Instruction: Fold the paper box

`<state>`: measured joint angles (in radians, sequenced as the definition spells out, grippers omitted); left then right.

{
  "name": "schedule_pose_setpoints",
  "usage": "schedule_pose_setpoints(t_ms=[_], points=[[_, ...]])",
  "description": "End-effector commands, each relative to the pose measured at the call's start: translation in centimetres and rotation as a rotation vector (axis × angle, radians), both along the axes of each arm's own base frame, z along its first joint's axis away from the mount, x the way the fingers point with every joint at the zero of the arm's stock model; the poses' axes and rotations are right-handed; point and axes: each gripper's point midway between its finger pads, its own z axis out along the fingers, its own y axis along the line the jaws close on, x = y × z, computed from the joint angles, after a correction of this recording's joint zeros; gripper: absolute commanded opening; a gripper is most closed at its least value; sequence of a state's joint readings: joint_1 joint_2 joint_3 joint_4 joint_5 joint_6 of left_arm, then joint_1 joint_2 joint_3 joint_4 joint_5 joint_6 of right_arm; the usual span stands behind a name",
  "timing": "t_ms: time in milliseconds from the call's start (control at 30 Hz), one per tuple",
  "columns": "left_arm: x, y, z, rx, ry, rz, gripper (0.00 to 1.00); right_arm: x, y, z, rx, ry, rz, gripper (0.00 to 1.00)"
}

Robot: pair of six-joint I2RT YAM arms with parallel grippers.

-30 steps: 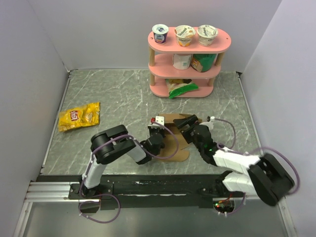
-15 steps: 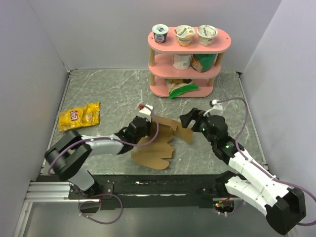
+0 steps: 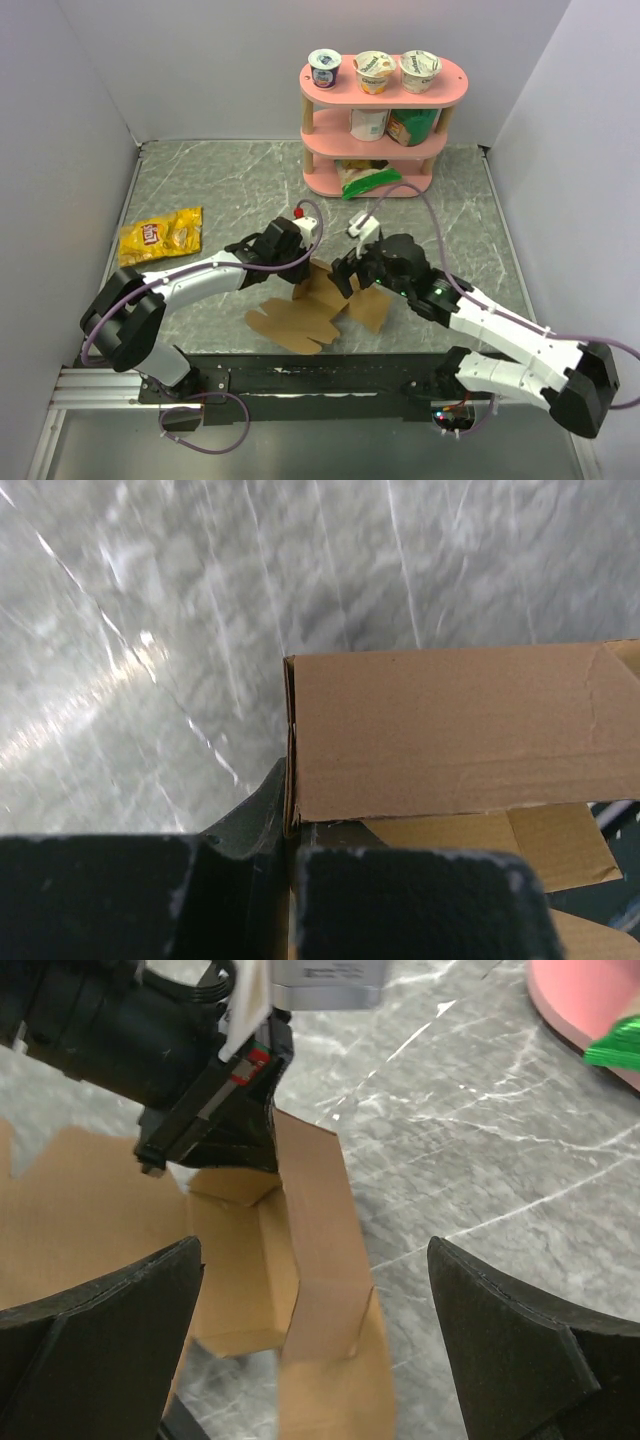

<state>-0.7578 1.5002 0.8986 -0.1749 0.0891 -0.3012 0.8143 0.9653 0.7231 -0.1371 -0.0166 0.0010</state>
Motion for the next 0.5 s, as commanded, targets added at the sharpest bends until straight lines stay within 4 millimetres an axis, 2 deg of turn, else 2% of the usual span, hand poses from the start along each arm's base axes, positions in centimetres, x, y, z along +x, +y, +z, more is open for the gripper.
schedule_pose_setpoints(t_ms=[0,33,100,300,467], points=[[-1.3,0.2,0.7,0.005,0.064,-0.028,0.01,0.8,0.9,-0.5,-0.095,-0.044,0.02,0.98],[-1.2,0.2,1.0,0.006,0.058,-0.026,0.01,0.6,1.2,-1.3,-0.104,-0.037,0.033,0.97],[-1.2,0.3,1.0,0.012,0.061,-0.019,0.01,0.5,1.8,-1.2,-0.084,-0.04,0.05,0.96],[-1.5,0.2,1.1,0.008,0.076,-0.026,0.01,-0.2,3.5,-3.3,-0.105,-0.03,0.087,0.94],[-1.9,-0.2,1.6,-0.028,0.079,-0.041,0.01,-0.5,4.0,-5.1,-0.101,-0.002,0.076,0.88]])
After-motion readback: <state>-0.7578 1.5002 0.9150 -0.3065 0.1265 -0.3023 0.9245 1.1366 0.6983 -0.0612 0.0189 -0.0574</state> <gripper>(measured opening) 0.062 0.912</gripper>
